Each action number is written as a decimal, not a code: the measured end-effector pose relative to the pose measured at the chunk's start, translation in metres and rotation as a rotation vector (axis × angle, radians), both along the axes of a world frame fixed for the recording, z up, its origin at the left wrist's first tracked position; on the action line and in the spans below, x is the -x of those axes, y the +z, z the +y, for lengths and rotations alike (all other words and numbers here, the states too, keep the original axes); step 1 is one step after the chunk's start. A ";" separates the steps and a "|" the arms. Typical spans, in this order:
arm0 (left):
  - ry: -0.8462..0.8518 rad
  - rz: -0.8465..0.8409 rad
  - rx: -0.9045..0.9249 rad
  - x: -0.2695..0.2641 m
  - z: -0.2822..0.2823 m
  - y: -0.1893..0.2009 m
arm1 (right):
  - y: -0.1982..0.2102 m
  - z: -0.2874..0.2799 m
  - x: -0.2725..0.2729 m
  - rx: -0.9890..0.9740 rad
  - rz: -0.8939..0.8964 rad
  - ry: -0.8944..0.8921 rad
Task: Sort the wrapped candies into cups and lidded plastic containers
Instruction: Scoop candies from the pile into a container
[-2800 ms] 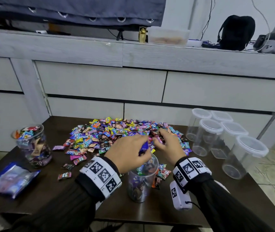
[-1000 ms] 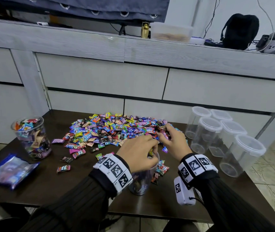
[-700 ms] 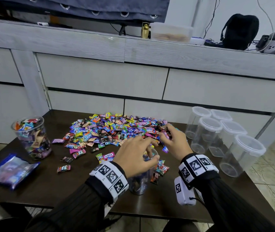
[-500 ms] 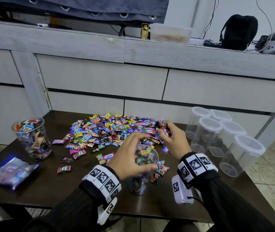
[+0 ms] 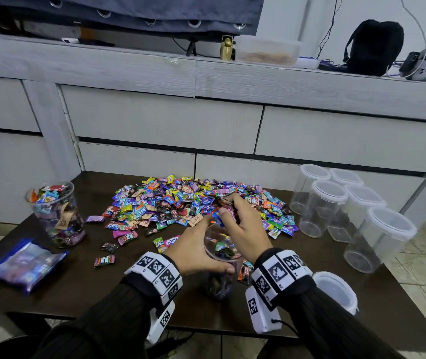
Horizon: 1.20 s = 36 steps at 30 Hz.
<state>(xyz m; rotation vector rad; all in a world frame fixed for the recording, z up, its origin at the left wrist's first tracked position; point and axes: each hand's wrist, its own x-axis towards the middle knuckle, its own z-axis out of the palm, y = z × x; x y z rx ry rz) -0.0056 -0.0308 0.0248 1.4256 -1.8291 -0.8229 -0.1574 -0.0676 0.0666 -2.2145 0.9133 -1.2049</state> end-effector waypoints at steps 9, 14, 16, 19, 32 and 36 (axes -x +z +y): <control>0.028 -0.010 0.021 0.001 -0.001 -0.002 | -0.003 0.007 0.007 0.061 0.113 0.049; 0.018 0.066 0.046 0.003 0.002 0.002 | 0.005 0.011 0.009 0.122 0.261 0.135; 0.006 0.057 0.044 0.002 0.001 0.001 | 0.008 0.009 0.010 0.149 0.401 0.162; 0.004 0.038 0.059 0.000 -0.001 -0.001 | 0.010 0.005 0.008 0.207 0.525 0.194; -0.015 0.155 0.075 0.002 0.001 -0.002 | 0.013 0.007 0.012 0.114 0.353 0.220; -0.025 0.166 0.057 0.000 0.001 -0.003 | 0.011 0.005 0.010 0.118 0.384 0.231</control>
